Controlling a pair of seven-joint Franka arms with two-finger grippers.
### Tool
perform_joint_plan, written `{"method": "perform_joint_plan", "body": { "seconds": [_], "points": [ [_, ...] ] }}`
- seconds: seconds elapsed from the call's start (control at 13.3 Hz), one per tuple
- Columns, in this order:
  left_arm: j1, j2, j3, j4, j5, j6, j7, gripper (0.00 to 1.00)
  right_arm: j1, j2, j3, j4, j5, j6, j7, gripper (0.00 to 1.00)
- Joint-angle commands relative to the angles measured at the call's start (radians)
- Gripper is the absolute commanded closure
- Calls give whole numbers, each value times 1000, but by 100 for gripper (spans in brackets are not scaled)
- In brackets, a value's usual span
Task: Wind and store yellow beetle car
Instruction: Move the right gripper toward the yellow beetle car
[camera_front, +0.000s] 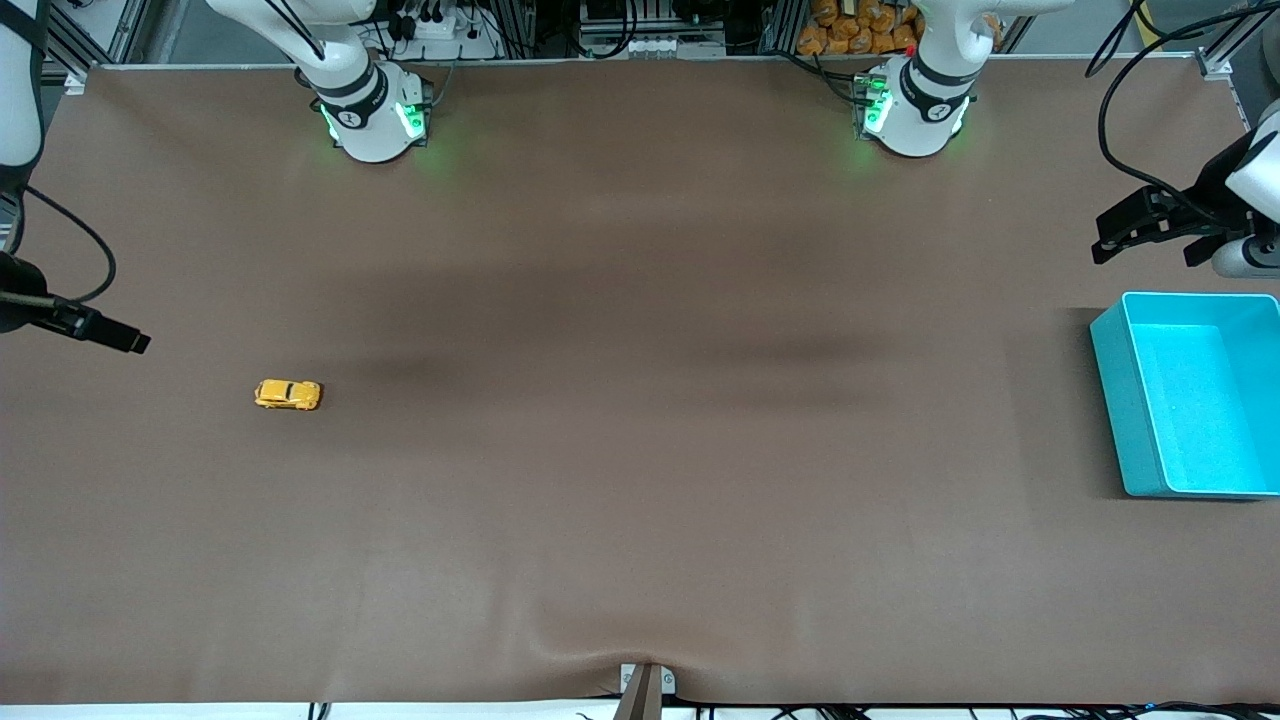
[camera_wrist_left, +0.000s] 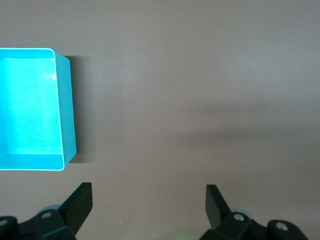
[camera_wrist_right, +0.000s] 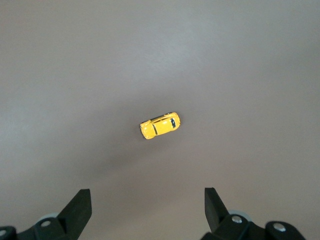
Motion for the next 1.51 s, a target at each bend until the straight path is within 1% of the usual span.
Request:
{"method": "perform_joint_plan", "body": {
  "seconds": [0.0,0.3,0.38,0.45,0.53,0.68,0.9,0.98,1.13,1.2,1.28,1.43],
  "points": [
    [5,8,0,13,8,3,4,0,-1,35,3,10,-5,-20,148,0],
    [4,8,0,15,10,3,4,0,-7,100,3,-11,1,-3,409,0],
    [2,8,0,15,10,3,4,0,-7,118,5,-14,18,12,482,0],
    [2,8,-1,15,10,3,4,0,-13,123,3,-32,50,56,545,0],
    [2,8,0,15,10,3,4,0,-34,123,3,-52,99,88,605,0],
    [2,8,-1,16,10,3,4,0,-44,126,3,-81,116,133,702,0],
    [1,8,-2,17,12,3,4,0,-30,141,2,-187,116,303,932,0],
    [2,8,-2,17,10,3,4,0,-31,155,2,-197,116,337,989,0],
    [2,8,-2,17,12,3,4,0,-37,161,0,-206,115,346,1081,0],
    [2,8,-2,18,12,3,4,0,-41,161,0,-226,113,360,1109,0],
    [2,8,-2,18,12,3,4,0,-42,158,0,-264,113,403,1114,0],
    [4,8,-2,18,12,3,4,0,-31,161,0,-359,113,562,1188,0]
  ]
}}
